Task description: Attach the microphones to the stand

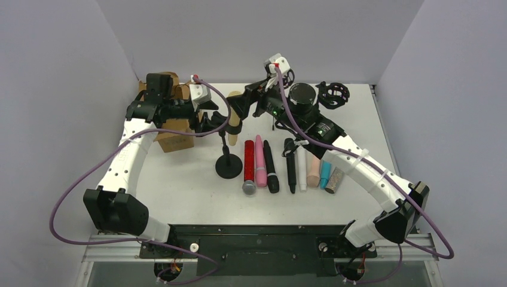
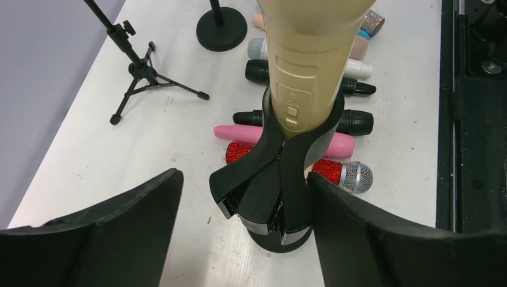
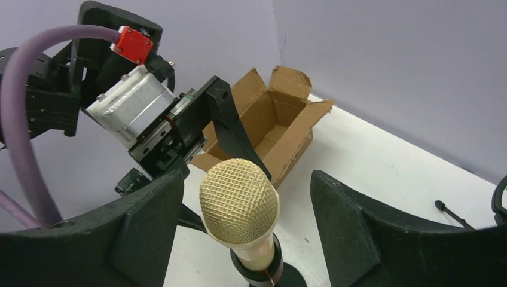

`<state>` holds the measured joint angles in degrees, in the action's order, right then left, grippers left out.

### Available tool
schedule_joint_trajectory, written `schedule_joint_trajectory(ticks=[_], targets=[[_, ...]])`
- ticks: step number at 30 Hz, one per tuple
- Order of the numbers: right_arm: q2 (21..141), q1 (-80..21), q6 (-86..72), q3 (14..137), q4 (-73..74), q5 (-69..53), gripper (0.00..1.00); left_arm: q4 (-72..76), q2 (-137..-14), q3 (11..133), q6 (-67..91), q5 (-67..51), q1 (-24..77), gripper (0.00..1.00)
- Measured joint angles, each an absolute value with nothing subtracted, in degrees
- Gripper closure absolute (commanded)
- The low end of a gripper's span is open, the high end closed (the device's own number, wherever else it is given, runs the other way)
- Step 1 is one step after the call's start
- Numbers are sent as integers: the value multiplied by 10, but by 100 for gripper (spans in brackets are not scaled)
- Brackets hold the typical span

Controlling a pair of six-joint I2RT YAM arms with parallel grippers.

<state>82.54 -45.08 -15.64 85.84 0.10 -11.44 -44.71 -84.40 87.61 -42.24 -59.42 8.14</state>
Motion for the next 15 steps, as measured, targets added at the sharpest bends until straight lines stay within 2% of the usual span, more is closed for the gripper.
schedule_joint_trajectory(ticks=[4, 9, 11, 13, 14, 15], targets=[[836, -451, -157, 874, 2, -128, 37, -444, -844, 876, -417, -596, 81, 13], [858, -451, -158, 881, 26, -144, 35, -453, -844, 877, -422, -603, 81, 12], [864, -452, -156, 881, 43, -146, 37, -456, -844, 878, -427, -606, 80, 12], [868, -453, -155, 881, 52, -146, 45, -461, -844, 878, -428, -609, 78, 12], [869, -454, -154, 881, 55, -146, 54, -463, -844, 878, -429, -610, 77, 13], [870, -455, -154, 881, 58, -146, 59, -465, -844, 878, -430, -610, 75, 13]])
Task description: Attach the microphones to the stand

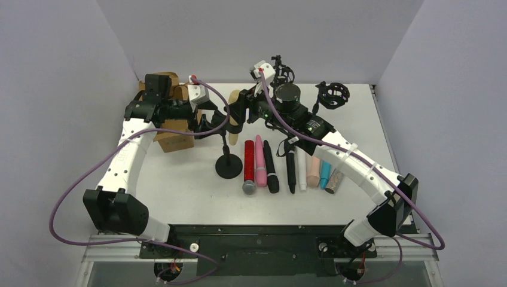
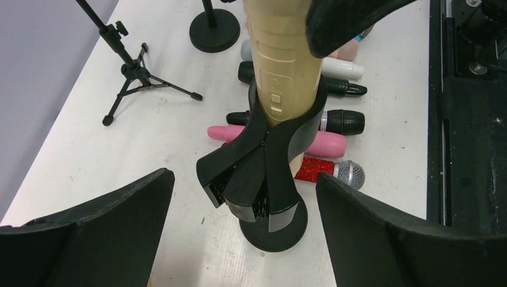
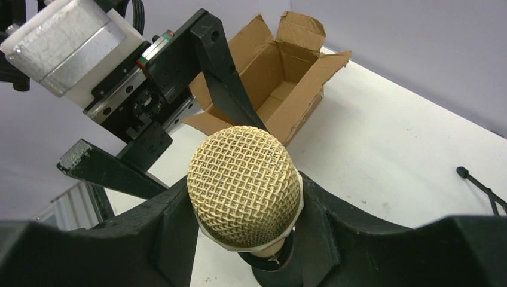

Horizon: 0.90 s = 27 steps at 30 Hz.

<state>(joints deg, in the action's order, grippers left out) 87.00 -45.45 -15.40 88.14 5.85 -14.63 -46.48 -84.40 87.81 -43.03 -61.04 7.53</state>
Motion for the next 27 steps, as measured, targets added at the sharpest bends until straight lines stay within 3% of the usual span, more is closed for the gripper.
schedule_joint_trajectory(ticks=[4, 6, 8, 10, 11, 12, 18, 19, 21, 22, 25, 27], targets=[[870, -455, -153, 881, 60, -146, 79, -468, -844, 878, -438, -614, 74, 22], [870, -455, -153, 881, 61, -146, 86, -472, -844, 879, -443, -615, 74, 35], [870, -455, -153, 881, 60, -146, 92, -476, -846, 882, -448, -619, 74, 54], [870, -455, -152, 881, 61, -146, 97, -480, -849, 886, -453, -622, 74, 91], [870, -455, -152, 881, 61, -145, 100, -482, -851, 889, -456, -624, 74, 96], [870, -455, -152, 881, 61, -144, 100, -484, -853, 891, -454, -627, 74, 100], [870, -461, -141, 871, 60, -140, 100, -481, -854, 891, -456, -631, 73, 100], [870, -462, -140, 867, 60, -138, 100, -482, -854, 891, -456, -630, 73, 97], [870, -466, -138, 860, 61, -136, 100, -480, -854, 891, -453, -629, 73, 71], [870, -467, -137, 857, 60, -135, 100, -479, -854, 891, -450, -627, 73, 47], [870, -470, -130, 852, 58, -129, 100, -469, -853, 890, -431, -616, 74, 3], [870, -470, -129, 849, 55, -128, 88, -457, -853, 886, -414, -606, 74, 3]])
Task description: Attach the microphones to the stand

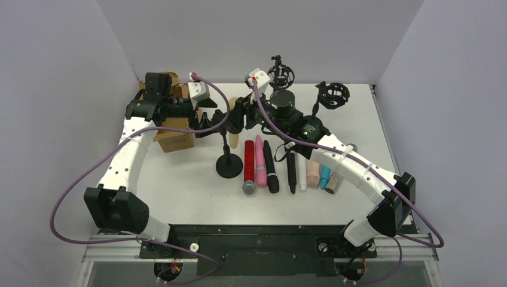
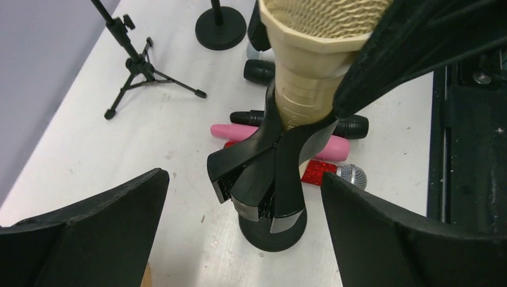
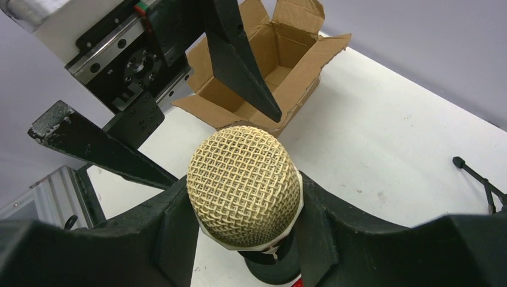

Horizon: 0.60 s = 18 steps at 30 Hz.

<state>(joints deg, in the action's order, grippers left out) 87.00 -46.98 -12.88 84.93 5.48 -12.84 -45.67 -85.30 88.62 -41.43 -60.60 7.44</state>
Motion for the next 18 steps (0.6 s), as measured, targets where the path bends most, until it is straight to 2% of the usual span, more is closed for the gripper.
schedule_joint_trajectory(ticks=[1, 2, 3, 6, 18], targets=[[870, -470, -128, 848, 51, -128, 70, -450, -852, 884, -405, -601, 74, 3], [870, -470, -128, 846, 48, -128, 63, -444, -851, 882, -394, -597, 74, 4], [870, -470, -128, 844, 44, -128, 50, -434, -850, 879, -382, -592, 74, 4], [869, -469, -126, 841, 37, -128, 35, -417, -849, 879, -361, -583, 72, 4], [809, -395, -85, 715, 12, -257, 26, -412, -848, 912, -324, -585, 32, 4]])
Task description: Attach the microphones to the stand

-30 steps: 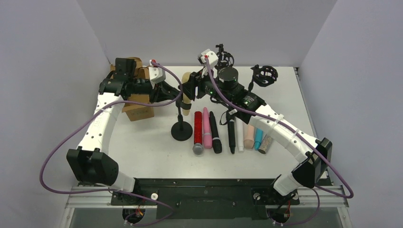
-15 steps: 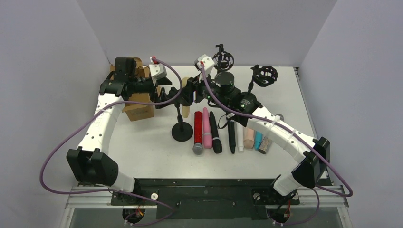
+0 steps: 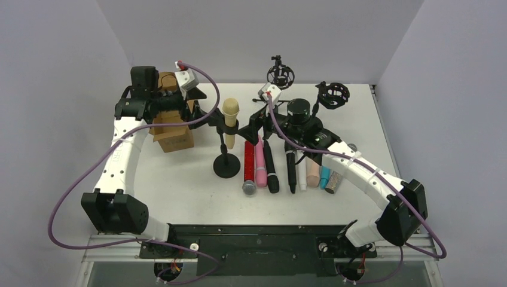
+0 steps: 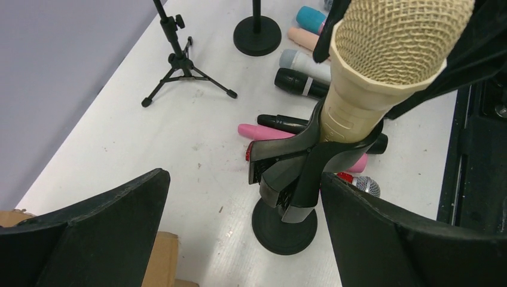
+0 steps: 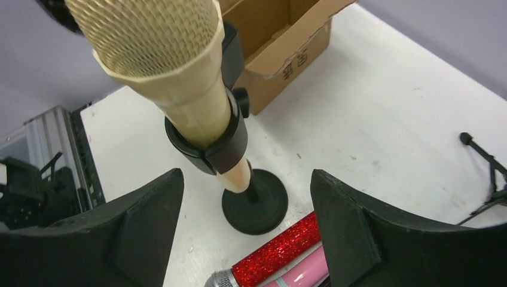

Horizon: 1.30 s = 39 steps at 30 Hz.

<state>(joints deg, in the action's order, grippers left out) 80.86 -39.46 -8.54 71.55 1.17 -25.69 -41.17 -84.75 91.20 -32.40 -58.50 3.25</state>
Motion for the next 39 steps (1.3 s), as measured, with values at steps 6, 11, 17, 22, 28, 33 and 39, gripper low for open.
schedule_joint_trajectory(ticks=[6, 11, 17, 22, 28, 33, 39], targets=[[824, -399, -75, 684, -29, -306, 26, -418, -835, 912, -306, -583, 32, 4], [852, -406, -76, 684, -77, -330, 26, -411, -813, 910, -265, -557, 32, 4], [875, -430, -70, 695, -102, -332, 31, -400, -806, 910, -222, -502, 32, 4], [898, -453, -57, 714, -105, -300, 58, -401, -807, 910, -190, -462, 32, 4], [917, -455, -37, 735, -105, -248, 100, -418, -827, 932, -170, -409, 32, 4], [936, -458, -34, 763, -95, -201, 100, -420, -840, 953, -162, -373, 28, 4], [1010, -445, -19, 855, -83, -126, 100, -406, -840, 953, -146, -347, 21, 4]])
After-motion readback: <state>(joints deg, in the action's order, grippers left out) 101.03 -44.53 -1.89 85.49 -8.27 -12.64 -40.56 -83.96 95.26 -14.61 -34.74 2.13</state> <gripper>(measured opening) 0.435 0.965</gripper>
